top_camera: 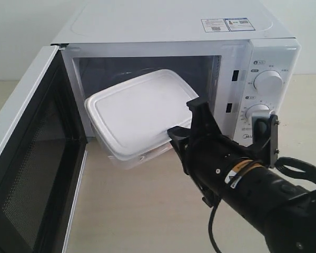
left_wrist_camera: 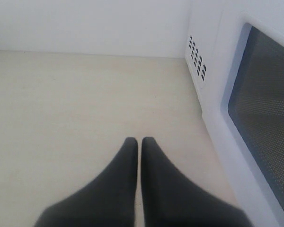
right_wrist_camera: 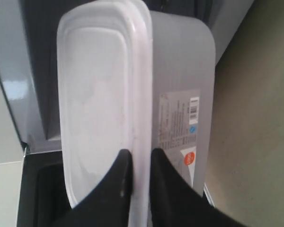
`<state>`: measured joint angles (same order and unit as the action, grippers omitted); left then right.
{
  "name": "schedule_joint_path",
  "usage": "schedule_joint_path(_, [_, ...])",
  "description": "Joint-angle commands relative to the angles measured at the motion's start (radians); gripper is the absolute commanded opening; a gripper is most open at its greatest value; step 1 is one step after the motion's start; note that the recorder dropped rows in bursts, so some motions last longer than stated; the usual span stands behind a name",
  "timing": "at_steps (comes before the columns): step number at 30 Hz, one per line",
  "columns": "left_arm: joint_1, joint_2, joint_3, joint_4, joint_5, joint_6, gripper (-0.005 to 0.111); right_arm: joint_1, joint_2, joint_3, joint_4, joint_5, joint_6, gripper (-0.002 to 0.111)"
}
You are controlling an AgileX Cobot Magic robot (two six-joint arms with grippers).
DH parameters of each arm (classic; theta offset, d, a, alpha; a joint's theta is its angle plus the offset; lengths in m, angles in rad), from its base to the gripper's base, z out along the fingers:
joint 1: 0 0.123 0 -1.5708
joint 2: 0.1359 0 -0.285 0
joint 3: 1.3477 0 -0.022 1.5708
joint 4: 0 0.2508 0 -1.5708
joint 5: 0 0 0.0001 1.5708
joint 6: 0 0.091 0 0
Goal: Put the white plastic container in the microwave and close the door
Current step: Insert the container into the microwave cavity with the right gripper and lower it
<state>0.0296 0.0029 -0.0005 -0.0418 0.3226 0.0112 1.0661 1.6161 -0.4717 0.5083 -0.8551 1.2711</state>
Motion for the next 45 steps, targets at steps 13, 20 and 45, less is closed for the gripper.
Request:
schedule_joint_path(13, [0.002, -0.003, 0.001, 0.002, -0.006, 0.005, 0.004, 0.001, 0.180, -0.245, 0.249, -0.011, -0.165, 0.000])
schedule_joint_path(20, [0.002, -0.003, 0.001, 0.002, -0.006, 0.005, 0.004, -0.003, 0.273, -0.330, 0.301, -0.027, -0.190, 0.000])
schedule_joint_path(45, [0.002, -0.003, 0.001, 0.002, -0.006, 0.005, 0.004, -0.119, 0.351, -0.539, 0.362, 0.086, -0.333, 0.000])
